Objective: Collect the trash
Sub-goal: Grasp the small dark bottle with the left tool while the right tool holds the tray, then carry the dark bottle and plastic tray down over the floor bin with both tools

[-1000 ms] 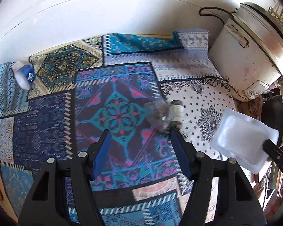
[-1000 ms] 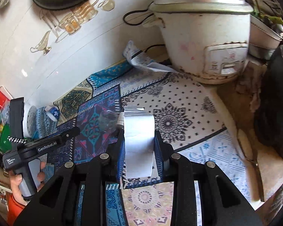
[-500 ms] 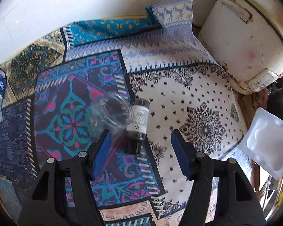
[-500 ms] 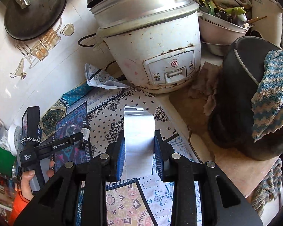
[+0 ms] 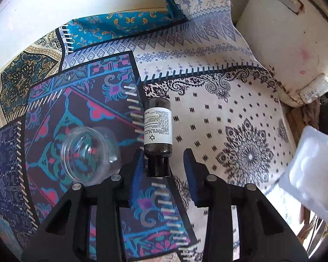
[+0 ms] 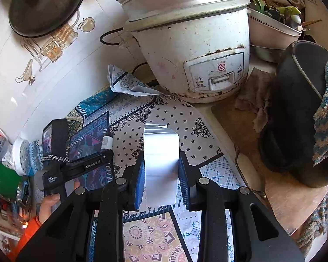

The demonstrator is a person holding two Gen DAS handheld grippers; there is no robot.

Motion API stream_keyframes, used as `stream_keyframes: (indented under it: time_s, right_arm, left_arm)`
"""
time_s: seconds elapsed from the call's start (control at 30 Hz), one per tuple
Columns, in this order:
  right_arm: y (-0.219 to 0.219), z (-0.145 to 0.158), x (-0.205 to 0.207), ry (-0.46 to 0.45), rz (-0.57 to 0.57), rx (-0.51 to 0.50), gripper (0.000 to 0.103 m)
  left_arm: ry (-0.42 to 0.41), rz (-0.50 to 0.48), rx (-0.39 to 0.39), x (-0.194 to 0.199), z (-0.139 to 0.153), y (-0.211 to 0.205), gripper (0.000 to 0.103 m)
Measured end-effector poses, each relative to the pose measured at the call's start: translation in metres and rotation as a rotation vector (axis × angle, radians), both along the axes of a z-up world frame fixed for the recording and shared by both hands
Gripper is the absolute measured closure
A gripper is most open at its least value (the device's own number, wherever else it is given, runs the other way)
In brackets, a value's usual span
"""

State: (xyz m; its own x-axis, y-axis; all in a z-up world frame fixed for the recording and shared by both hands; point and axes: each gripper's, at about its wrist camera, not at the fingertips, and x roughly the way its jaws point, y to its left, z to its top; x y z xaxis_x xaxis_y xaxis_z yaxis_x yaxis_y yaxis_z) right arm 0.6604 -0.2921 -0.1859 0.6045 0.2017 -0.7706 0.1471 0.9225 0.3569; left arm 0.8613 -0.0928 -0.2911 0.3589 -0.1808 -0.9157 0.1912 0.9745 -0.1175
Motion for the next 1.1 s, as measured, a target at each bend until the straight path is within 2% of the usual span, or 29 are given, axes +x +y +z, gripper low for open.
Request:
stream_keyframes:
  time_s: [0.17, 0.23, 0.33, 0.47, 0.73, 1.1]
  right_arm:
    - [0.003, 0.001, -0.005, 0.000, 0.020, 0.013, 0.077]
    - [0.002, 0.001, -0.006, -0.002, 0.030, 0.015, 0.077]
    - [0.002, 0.003, -0.008, -0.005, 0.052, 0.027, 0.077]
    - [0.007, 0.009, -0.012, -0.026, 0.114, 0.038, 0.077]
    - [0.033, 0.020, -0.026, -0.067, 0.273, 0.020, 0.077]
    - [0.084, 0.040, -0.095, -0.116, 0.355, 0.039, 0.077]
  left_arm:
    - [0.004, 0.005, 0.011, -0.003, 0.000, 0.000, 0.077]
    - [0.028, -0.006, 0.002, -0.010, 0.005, 0.003, 0.078]
    - [0.008, 0.003, -0.029, -0.028, 0.018, 0.011, 0.078]
    - [-0.032, 0.028, -0.037, -0.058, 0.039, 0.020, 0.078]
    - [-0.121, 0.172, -0.108, -0.127, 0.082, 0.050, 0.079]
    - [-0.226, 0.253, -0.077, -0.232, 0.127, 0.111, 0.079]
